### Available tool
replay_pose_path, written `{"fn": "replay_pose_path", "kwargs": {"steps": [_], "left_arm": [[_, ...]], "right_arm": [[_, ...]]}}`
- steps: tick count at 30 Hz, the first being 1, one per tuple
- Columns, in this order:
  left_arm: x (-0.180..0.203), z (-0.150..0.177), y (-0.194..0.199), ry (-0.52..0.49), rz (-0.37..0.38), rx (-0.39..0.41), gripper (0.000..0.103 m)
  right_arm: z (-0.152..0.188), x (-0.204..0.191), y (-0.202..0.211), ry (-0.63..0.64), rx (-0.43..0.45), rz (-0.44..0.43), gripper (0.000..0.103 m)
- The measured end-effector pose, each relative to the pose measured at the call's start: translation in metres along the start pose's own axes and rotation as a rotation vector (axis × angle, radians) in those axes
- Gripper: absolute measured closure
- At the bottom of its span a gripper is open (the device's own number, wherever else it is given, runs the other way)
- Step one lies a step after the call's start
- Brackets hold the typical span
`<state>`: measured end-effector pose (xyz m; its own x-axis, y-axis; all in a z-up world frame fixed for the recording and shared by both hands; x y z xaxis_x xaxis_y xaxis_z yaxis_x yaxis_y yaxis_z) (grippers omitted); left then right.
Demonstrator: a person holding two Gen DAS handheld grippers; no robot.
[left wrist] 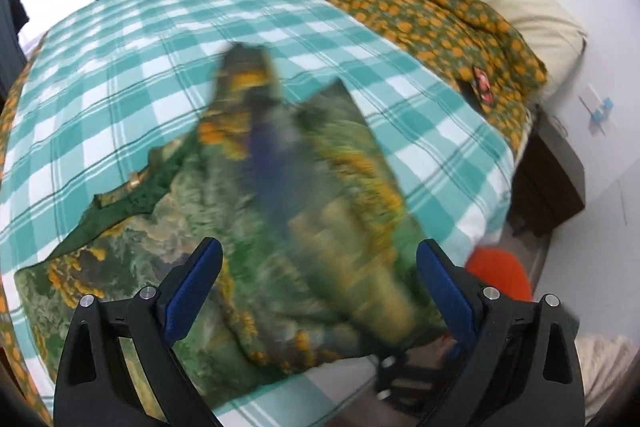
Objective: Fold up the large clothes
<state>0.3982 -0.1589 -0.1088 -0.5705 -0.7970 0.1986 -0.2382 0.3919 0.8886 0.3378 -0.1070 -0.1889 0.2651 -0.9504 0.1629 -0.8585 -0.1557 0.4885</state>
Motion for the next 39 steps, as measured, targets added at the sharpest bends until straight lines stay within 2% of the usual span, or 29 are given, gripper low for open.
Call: {"fn": "replay_pose_path", "kwargs": {"steps": [3, 6, 8, 10, 11, 12, 14, 17, 19, 21, 23, 29, 30, 31, 34, 39], "left_arm": [[0.0, 0.006, -0.001, -0.019, -0.024, -0.03, 0.005], [-0.009, 0.016, -0.004, -0.04, -0.124, -0.073, 0.004], [-0.023, 0.026, -0.009, -0.046, -0.208, -0.101, 0.004], [-0.035, 0.036, -0.013, -0.03, -0.231, -0.115, 0.023], [-0.039, 0.04, -0.015, -0.013, -0.207, -0.118, 0.034], [-0.043, 0.042, -0.015, 0.005, -0.184, -0.111, 0.049], [-0.049, 0.045, -0.013, 0.019, -0.17, -0.101, 0.062], [-0.061, 0.048, -0.004, 0.016, -0.192, -0.068, 0.07], [-0.076, 0.049, 0.009, 0.042, -0.192, -0.044, 0.072], [-0.097, 0.051, 0.022, 0.079, -0.191, -0.026, 0.073], [-0.124, 0.058, 0.037, 0.124, -0.193, -0.006, 0.073], [-0.203, 0.098, 0.069, 0.281, -0.199, 0.041, 0.074], [-0.212, 0.106, 0.07, 0.305, -0.198, 0.043, 0.074], [-0.222, 0.113, 0.072, 0.327, -0.198, 0.048, 0.074], [-0.255, 0.14, 0.071, 0.391, -0.195, 0.064, 0.074], [-0.299, 0.169, 0.065, 0.5, -0.154, 0.1, 0.074]], "right_arm": [[-0.009, -0.034, 0.007, 0.157, 0.035, 0.013, 0.066], [-0.01, -0.074, 0.023, 0.294, 0.078, 0.004, 0.065], [-0.008, -0.089, 0.027, 0.336, 0.089, -0.009, 0.065], [-0.007, -0.096, 0.027, 0.359, 0.092, -0.017, 0.065], [-0.006, -0.099, 0.027, 0.378, 0.096, -0.014, 0.065], [-0.005, -0.101, 0.026, 0.388, 0.092, -0.016, 0.065], [-0.003, -0.1, 0.021, 0.376, 0.073, -0.029, 0.065], [0.0, -0.102, 0.023, 0.336, 0.057, -0.077, 0.059], [0.005, -0.104, 0.038, 0.296, 0.071, -0.159, 0.041], [0.011, -0.103, 0.049, 0.235, 0.061, -0.248, 0.041], [0.014, -0.097, 0.05, 0.177, 0.034, -0.296, 0.041], [0.011, -0.053, 0.023, -0.031, -0.063, -0.28, 0.041], [0.01, -0.044, 0.016, -0.079, -0.087, -0.289, 0.044], [0.009, -0.041, 0.009, -0.11, -0.109, -0.304, 0.053], [0.0, -0.043, -0.013, -0.161, -0.178, -0.364, 0.063], [-0.034, -0.097, -0.041, -0.092, -0.225, -0.463, 0.064]]}}
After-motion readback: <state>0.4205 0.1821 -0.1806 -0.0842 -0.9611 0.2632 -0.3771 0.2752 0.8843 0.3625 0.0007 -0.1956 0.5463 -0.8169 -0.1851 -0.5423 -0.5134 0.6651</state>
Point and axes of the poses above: each gripper's, at about its wrist camera, not at the fingertips, and y roughly against the way its jaws point, x to its right, z to its underside, the point moved 10 cm from there along -y, roughly the way its jaws point, and after that the axes turned 7 degrees about -x, right-handed, at the moved point
